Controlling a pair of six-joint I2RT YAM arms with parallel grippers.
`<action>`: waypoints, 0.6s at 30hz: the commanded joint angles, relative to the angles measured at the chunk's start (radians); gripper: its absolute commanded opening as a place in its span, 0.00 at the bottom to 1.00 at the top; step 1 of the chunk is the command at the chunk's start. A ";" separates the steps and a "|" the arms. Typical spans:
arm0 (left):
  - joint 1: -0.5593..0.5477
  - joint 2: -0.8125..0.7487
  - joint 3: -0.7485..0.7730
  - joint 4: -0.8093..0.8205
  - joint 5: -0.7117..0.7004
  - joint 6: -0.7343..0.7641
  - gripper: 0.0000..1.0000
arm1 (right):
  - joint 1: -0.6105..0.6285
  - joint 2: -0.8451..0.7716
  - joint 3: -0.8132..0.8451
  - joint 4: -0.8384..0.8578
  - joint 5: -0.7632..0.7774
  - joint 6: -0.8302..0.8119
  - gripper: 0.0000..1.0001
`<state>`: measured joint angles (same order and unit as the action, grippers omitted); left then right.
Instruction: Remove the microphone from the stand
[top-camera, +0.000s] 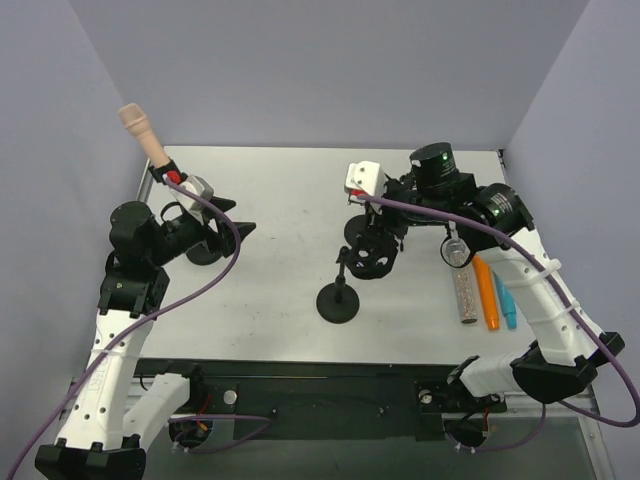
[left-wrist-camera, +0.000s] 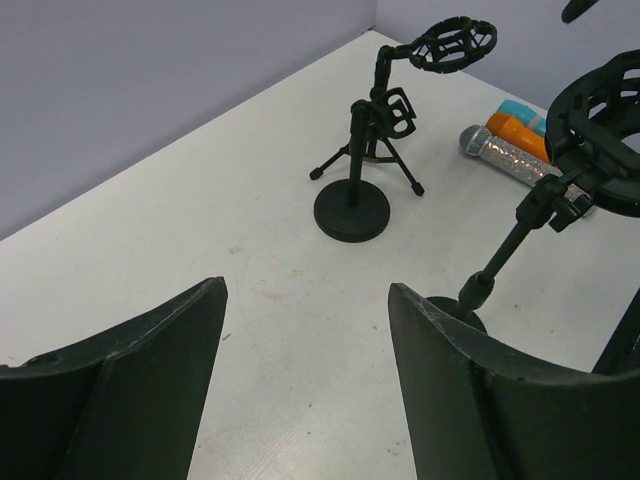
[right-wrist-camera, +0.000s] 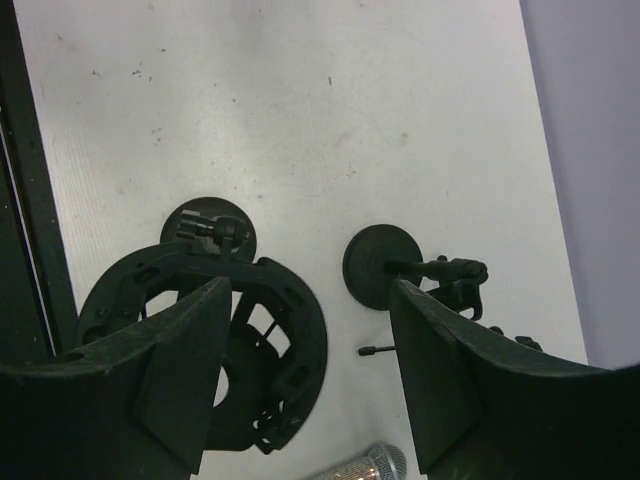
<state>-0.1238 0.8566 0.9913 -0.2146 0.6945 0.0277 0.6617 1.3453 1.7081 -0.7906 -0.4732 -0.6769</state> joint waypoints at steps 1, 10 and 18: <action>-0.007 -0.019 0.001 0.066 0.053 -0.022 0.76 | -0.005 0.014 0.172 -0.170 -0.056 0.034 0.62; -0.008 -0.014 -0.033 0.112 0.118 -0.098 0.77 | 0.156 0.194 0.486 -0.229 0.154 0.316 0.64; -0.040 -0.112 -0.160 0.095 0.163 -0.101 0.77 | 0.219 0.529 0.792 -0.585 0.268 0.367 0.66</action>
<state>-0.1459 0.8188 0.8814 -0.1452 0.8196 -0.0700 0.8768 1.7966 2.4577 -1.1484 -0.3012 -0.3656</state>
